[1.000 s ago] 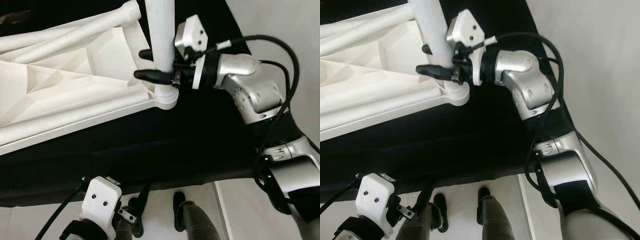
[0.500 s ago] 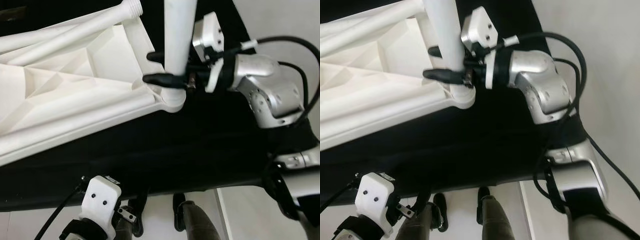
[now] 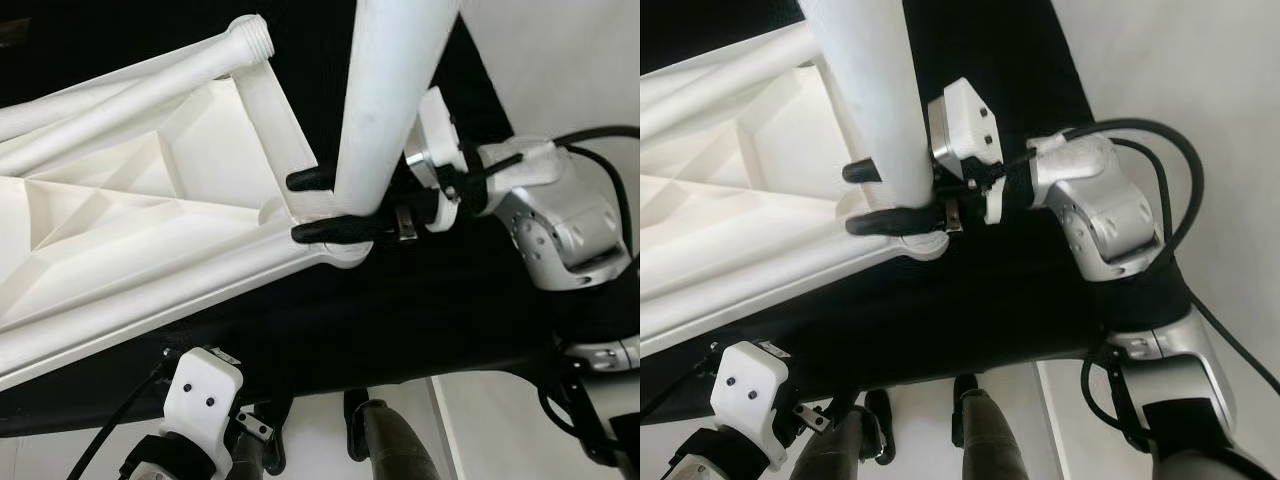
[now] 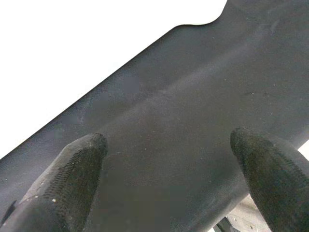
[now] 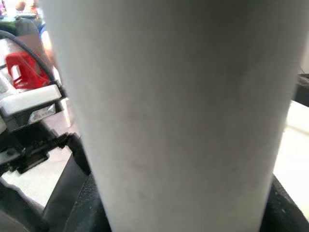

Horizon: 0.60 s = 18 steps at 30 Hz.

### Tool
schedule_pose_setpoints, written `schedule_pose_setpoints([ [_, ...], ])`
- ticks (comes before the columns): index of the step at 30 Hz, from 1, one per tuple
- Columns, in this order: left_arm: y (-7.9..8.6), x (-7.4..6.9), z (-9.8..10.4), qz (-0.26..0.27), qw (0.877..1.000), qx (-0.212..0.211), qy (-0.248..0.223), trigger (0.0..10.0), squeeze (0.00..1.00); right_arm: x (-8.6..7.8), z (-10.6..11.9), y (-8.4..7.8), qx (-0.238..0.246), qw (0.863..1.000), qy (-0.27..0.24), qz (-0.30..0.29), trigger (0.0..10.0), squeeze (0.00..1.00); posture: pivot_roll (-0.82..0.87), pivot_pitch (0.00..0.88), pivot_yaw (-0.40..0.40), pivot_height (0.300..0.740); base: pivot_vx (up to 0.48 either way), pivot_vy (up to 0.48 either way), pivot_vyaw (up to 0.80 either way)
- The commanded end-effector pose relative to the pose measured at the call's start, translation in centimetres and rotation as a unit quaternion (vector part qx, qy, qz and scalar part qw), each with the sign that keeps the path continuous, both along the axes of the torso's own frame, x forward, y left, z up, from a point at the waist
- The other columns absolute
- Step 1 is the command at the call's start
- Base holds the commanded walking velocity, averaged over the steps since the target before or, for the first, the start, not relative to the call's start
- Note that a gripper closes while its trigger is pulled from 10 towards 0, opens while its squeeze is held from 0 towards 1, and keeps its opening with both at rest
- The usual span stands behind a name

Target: Building children table

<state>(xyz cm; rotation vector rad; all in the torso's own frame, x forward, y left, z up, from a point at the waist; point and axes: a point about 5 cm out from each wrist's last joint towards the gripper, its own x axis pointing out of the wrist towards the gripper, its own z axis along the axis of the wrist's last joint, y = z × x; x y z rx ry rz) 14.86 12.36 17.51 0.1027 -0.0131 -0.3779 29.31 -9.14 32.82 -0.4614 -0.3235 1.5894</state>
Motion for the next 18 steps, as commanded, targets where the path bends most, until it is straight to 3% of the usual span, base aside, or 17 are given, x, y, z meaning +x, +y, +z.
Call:
schedule_pose_setpoints([
  [1, 0.2, -0.2, -0.8, 0.007, 1.000, -0.001, 0.024, 10.0, 0.00, 1.0, -2.4, 1.2, 0.035, 0.994, 0.104, -0.008, 10.0, 0.00, 0.04, 0.451, 0.030, 0.740, 0.000, 0.000, 0.00],
  [6, 0.2, -0.2, -0.8, 0.006, 1.000, -0.001, 0.024, 10.0, 0.00, 1.8, -0.6, 1.7, 0.137, 0.981, 0.135, -0.031, 10.0, 0.00, 0.04, 0.450, 0.029, 0.740, 0.000, 0.000, 0.00],
  [9, 0.2, -0.2, -0.8, 0.006, 1.000, -0.002, 0.024, 10.0, 0.00, 1.5, 0.1, 1.8, 0.183, 0.971, 0.155, -0.007, 10.0, 0.00, 0.04, 0.449, 0.029, 0.740, 0.000, 0.000, 0.00],
  [12, 0.2, -0.2, -0.8, 0.006, 1.000, -0.002, 0.024, 10.0, 0.00, 1.4, 0.2, 1.8, 0.188, 0.970, 0.156, -0.002, 10.0, 0.00, 0.04, 0.448, 0.029, 0.740, 0.000, 0.000, 0.00],
  [14, 0.2, -0.2, -0.9, 0.006, 1.000, -0.002, 0.025, 10.0, 0.00, 0.6, -0.1, 1.9, 0.173, 0.974, 0.145, 0.033, 10.0, 0.00, 0.04, 0.448, 0.029, 0.740, 0.000, 0.000, 0.00],
  [16, 0.2, -0.2, -0.9, 0.006, 1.000, -0.002, 0.025, 10.0, 0.00, -0.5, -1.2, 2.0, 0.122, 0.983, 0.120, 0.069, 10.0, 0.00, 0.04, 0.446, 0.029, 0.740, 0.000, 0.000, 0.00],
  [18, 0.2, -0.2, -0.9, 0.006, 1.000, -0.002, 0.025, 10.0, 0.00, -0.8, -1.8, 2.0, 0.090, 0.988, 0.104, 0.066, 10.0, 0.00, 0.04, 0.445, 0.029, 0.740, 0.000, 0.000, 0.00],
])
